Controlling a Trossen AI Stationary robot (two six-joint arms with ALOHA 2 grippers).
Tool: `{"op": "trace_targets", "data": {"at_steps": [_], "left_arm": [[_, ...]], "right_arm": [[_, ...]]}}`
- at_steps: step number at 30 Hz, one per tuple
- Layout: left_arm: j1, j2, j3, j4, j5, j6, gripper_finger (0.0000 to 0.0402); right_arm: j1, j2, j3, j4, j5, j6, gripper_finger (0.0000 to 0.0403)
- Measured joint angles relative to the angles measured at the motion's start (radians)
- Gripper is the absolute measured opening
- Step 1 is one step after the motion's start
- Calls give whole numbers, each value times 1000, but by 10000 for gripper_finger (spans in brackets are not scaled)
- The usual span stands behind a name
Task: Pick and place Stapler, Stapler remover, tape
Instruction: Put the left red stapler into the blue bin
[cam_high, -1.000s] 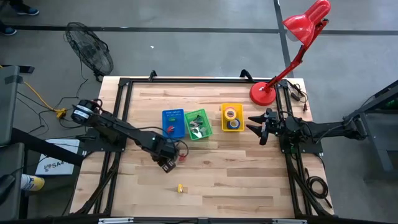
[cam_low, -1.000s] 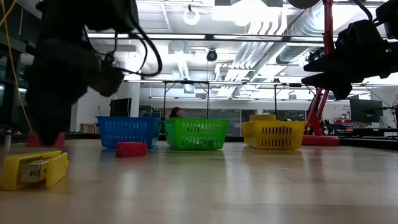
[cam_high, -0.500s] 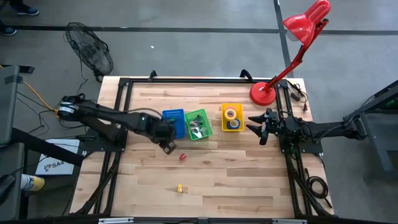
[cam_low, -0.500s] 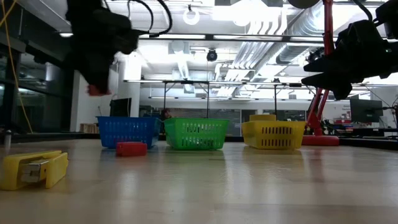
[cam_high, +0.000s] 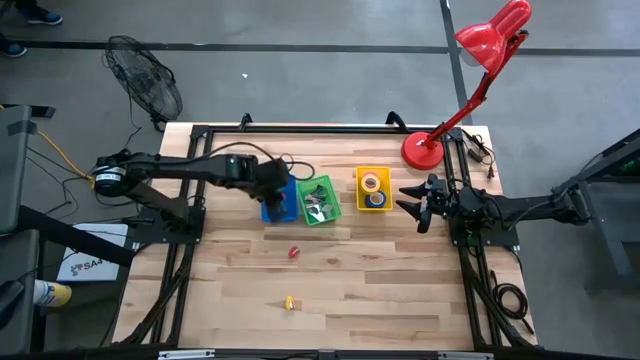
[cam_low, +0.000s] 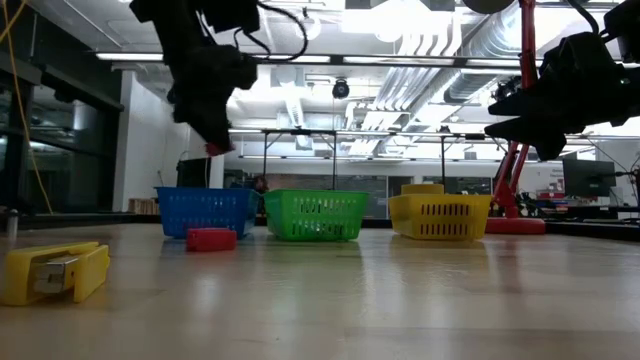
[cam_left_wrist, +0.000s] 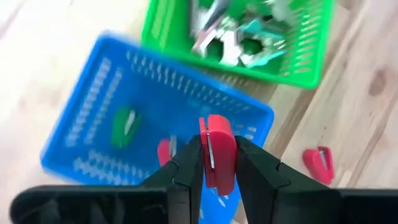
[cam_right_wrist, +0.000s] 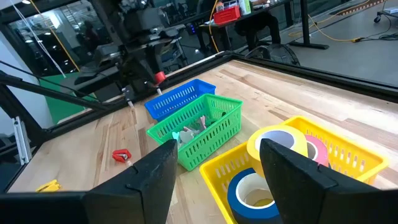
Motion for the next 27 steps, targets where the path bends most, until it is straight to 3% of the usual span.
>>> {"op": "trace_targets", "data": {"at_steps": [17,27], "left_arm": [[58,1,-55,46,53,574,78],[58,75,-59,43,81,588,78]], "right_arm": [[0,0,0,0,0,0,220],[0,0,0,0,0,0,220]]}}
